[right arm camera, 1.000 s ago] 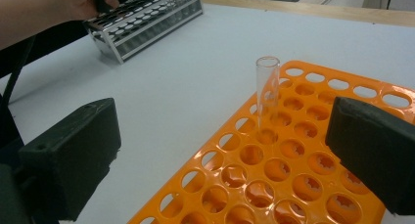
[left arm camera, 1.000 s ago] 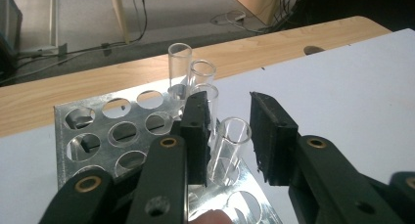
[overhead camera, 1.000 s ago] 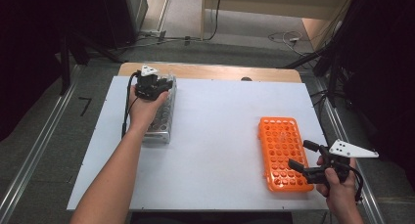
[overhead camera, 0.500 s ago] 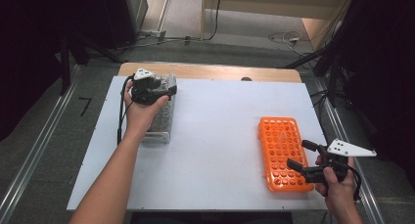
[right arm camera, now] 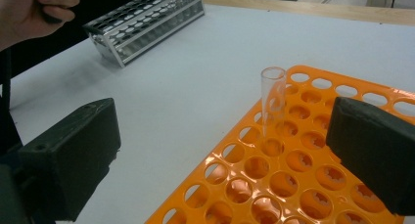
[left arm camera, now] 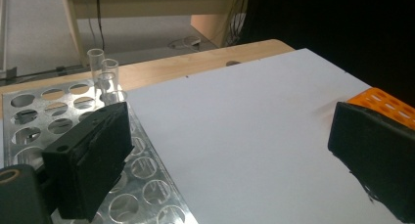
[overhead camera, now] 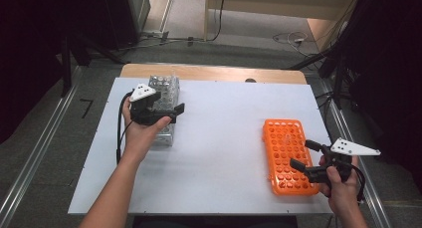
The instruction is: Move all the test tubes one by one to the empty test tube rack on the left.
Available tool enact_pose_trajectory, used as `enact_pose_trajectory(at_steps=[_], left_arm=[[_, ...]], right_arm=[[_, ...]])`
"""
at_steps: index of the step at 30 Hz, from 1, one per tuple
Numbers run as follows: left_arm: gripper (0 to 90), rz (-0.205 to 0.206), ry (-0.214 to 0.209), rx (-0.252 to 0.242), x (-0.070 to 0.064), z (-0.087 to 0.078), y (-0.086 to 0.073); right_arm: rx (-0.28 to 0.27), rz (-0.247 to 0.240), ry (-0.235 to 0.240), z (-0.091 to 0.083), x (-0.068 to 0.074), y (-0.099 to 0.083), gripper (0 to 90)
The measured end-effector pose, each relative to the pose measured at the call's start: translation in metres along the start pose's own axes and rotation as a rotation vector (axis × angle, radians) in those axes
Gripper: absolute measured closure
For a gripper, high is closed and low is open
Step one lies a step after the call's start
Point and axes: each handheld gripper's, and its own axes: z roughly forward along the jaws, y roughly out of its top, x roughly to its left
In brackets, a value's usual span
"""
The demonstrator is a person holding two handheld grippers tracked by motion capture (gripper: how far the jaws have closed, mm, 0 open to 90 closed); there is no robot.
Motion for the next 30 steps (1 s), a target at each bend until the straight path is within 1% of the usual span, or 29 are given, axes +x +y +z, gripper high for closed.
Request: enact_pose_trajectory(at_steps=[5, 8, 12, 16, 19, 20, 22, 26, 27, 28, 30], left_arm=[[0.0, 0.013, -0.028, -0.017, -0.013, -0.015, 0.0], [0.0, 0.003, -0.041, -0.039, -0.019, -0.025, -0.002], [0.0, -0.003, -0.05, -0.037, -0.026, -0.034, -0.01], [0.0, -0.013, -0.053, -0.046, -0.03, -0.042, -0.018], [0.0, -0.007, -0.055, -0.042, -0.034, -0.047, -0.024], [0.0, -0.011, -0.06, -0.042, -0.036, -0.048, -0.026], [0.0, -0.004, -0.061, -0.038, -0.039, -0.051, -0.03], [0.0, 0.005, -0.066, -0.025, -0.045, -0.053, -0.037], [0.0, 0.008, -0.069, -0.023, -0.046, -0.053, -0.038], [0.0, 0.002, -0.073, -0.022, -0.048, -0.054, -0.04], [0.0, 0.007, -0.079, -0.017, -0.05, -0.055, -0.043]], right_arm=[[0.007, 0.001, -0.005, 0.005, -0.003, 0.002, 0.0], [0.012, 0.007, -0.013, 0.008, -0.005, 0.004, 0.0], [0.028, 0.007, -0.018, 0.014, -0.009, 0.006, 0.0], [0.046, 0.001, -0.013, 0.021, -0.012, 0.009, 0.0], [0.063, 0.001, -0.006, 0.028, -0.015, 0.011, 0.0], [0.066, 0.0, -0.005, 0.03, -0.016, 0.012, 1.3], [0.076, 0.01, -0.001, 0.036, -0.019, 0.012, 2.3], [0.096, 0.012, -0.002, 0.046, -0.023, 0.014, 5.3], [0.1, 0.016, -0.007, 0.048, -0.024, 0.014, 8.2], [0.103, 0.022, -0.008, 0.05, -0.024, 0.014, 11.7], [0.125, 0.022, -0.033, 0.053, -0.025, 0.014, 16.6]])
